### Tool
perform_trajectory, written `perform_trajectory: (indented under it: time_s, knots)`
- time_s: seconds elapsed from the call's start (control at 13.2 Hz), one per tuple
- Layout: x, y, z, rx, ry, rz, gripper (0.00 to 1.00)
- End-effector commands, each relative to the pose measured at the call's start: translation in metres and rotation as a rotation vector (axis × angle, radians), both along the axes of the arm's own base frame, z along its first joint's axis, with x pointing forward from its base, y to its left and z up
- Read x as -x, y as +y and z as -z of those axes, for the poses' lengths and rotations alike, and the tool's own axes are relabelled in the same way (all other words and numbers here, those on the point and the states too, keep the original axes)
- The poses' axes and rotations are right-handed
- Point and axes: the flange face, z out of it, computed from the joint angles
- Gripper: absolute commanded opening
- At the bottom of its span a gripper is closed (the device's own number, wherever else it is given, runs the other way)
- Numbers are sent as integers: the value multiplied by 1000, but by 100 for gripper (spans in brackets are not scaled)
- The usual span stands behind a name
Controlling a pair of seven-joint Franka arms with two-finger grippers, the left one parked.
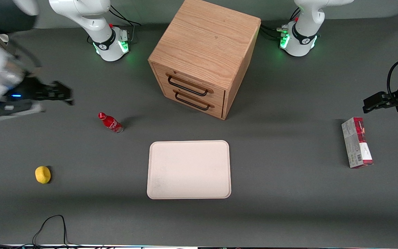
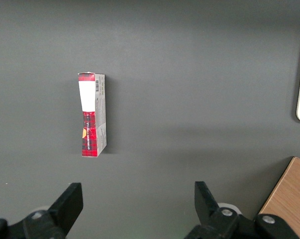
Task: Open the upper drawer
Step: 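Move the right gripper toward the upper drawer's black handle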
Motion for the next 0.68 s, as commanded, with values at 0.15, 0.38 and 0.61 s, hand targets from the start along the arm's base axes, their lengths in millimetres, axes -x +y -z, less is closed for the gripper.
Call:
perform_trajectory:
  time_s: [0.15, 0.38, 0.61]
  knots:
    - [12, 128, 6, -85, 39, -325, 100]
    - [31, 181, 16, -125, 67, -432, 100]
    - [38, 217, 45, -170, 120, -501, 100]
